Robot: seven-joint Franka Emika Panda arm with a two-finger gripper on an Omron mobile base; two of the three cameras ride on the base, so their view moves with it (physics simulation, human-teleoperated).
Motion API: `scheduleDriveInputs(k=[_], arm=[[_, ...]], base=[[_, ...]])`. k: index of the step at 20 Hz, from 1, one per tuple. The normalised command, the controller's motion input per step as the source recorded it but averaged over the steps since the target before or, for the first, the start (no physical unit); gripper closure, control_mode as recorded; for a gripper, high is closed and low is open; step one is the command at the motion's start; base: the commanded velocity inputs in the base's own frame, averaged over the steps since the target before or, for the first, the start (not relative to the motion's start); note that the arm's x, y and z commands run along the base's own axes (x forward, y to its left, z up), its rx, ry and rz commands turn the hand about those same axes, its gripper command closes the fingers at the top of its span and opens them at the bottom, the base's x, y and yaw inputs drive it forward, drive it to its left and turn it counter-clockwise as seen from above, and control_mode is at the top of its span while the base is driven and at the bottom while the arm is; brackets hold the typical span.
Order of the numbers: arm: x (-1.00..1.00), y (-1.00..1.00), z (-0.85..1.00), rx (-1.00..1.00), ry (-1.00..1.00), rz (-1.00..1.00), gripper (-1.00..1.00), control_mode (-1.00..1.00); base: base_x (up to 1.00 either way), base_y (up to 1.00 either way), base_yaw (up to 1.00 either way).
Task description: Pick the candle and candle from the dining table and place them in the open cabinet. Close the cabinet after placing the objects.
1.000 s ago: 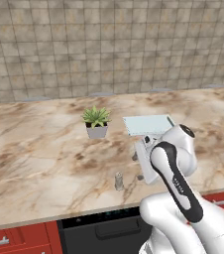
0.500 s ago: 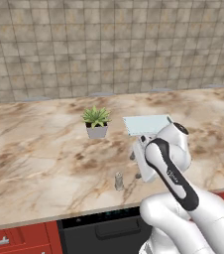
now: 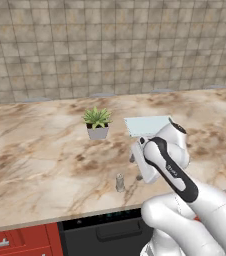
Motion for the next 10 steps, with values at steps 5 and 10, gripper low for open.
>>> scheduleDriveInputs(k=[5,10], arm=[[-0.04,0.12,-0.33,0.00,-0.03,0.02,-1.00,-1.00],[0.00,0.17,-0.31,0.00,0.00,0.00,-1.00,-1.00]], base=[[0.00,0.00,0.00],[0.00,0.00,0.00]])
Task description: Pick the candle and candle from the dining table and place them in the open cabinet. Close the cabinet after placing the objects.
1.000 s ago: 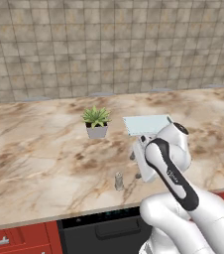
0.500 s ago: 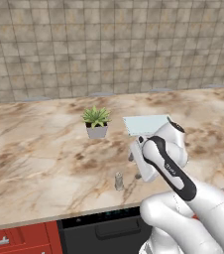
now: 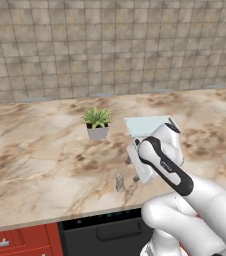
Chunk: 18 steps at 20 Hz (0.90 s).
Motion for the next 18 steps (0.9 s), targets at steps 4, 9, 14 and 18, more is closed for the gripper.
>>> scheduleDriveInputs(k=[4,9,14,18], arm=[[0.00,0.12,-0.31,0.00,0.00,0.00,-1.00,-1.00],[-0.01,0.04,-0.30,0.03,-0.02,0.00,-1.00,-1.00],[-0.03,0.00,-0.26,0.07,-0.04,0.00,-1.00,-1.00],[0.00,0.00,-0.23,0.04,-0.02,0.01,-1.00,-1.00]], base=[[0.00,0.00,0.00],[0.00,0.00,0.00],[0.00,0.00,0.00],[0.00,0.00,0.00]])
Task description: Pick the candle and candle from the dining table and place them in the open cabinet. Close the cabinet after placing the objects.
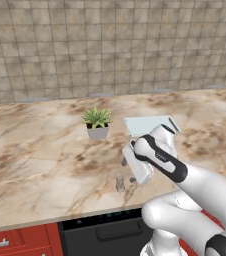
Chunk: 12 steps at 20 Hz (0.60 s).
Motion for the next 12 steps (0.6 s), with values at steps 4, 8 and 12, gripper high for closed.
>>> scheduleDriveInputs(k=[4,8,12], arm=[[0.00,0.00,-0.35,0.02,0.00,0.02,-1.00,-1.00],[-0.10,0.00,-0.31,0.01,-0.01,0.02,-1.00,-1.00],[-0.17,0.01,-0.25,0.00,-0.01,0.01,-1.00,-1.00]], base=[[0.00,0.00,0.00],[0.00,0.00,0.00],[0.00,0.00,0.00]])
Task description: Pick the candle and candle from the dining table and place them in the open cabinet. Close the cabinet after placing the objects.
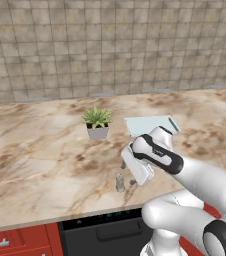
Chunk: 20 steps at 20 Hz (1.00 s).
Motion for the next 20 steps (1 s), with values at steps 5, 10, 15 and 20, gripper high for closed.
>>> scheduleDriveInputs(k=[5,10,15,20], arm=[[-0.24,0.05,-0.20,0.01,-0.03,0.01,-1.00,-1.00],[-0.34,0.06,-0.04,0.01,-0.03,0.00,-1.00,-1.00],[-0.17,0.06,-0.02,0.00,-0.01,0.00,-1.00,-1.00],[0.09,0.00,-0.07,0.01,0.00,0.00,-1.00,-1.00]], base=[[0.00,0.00,0.00],[0.00,0.00,0.00],[0.00,0.00,0.00],[0.00,0.00,0.00]])
